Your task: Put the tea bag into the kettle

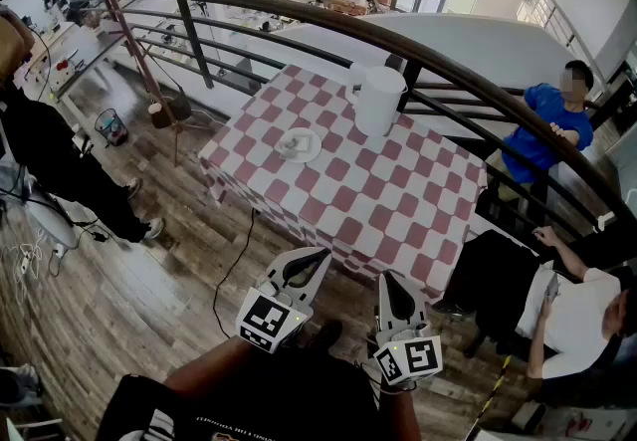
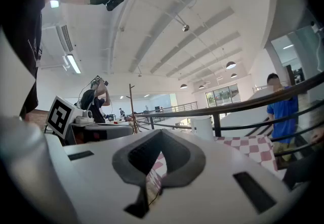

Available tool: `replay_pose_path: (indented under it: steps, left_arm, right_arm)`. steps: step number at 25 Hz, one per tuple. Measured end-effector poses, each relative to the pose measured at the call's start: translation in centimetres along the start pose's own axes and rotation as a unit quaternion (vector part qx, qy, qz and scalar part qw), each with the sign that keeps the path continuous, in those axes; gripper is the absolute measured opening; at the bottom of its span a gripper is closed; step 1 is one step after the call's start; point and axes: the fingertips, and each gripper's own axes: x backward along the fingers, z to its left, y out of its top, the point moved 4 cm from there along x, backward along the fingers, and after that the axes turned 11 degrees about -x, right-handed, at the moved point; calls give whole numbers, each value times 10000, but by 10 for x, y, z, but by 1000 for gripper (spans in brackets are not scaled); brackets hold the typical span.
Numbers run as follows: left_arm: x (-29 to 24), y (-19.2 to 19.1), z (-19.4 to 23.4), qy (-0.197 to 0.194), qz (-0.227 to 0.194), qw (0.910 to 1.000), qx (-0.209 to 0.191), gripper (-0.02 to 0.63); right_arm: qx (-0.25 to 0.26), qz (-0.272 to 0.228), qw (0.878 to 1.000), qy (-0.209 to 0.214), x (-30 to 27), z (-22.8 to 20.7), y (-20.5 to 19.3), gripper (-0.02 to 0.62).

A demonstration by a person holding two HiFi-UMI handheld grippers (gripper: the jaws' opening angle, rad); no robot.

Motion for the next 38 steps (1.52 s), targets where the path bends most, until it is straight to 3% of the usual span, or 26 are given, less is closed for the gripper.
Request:
replay_pose_path:
  steps: [24, 38]
  left_arm:
    - [-30, 2, -11, 139, 82, 9999, -49, -2]
    - [-45, -4, -11, 589, 128, 9981, -114, -2]
  right_arm:
    - [-76, 16, 9997, 243, 2, -33, 6, 15]
    - [-34, 183, 9979, 626, -13, -60, 4, 17]
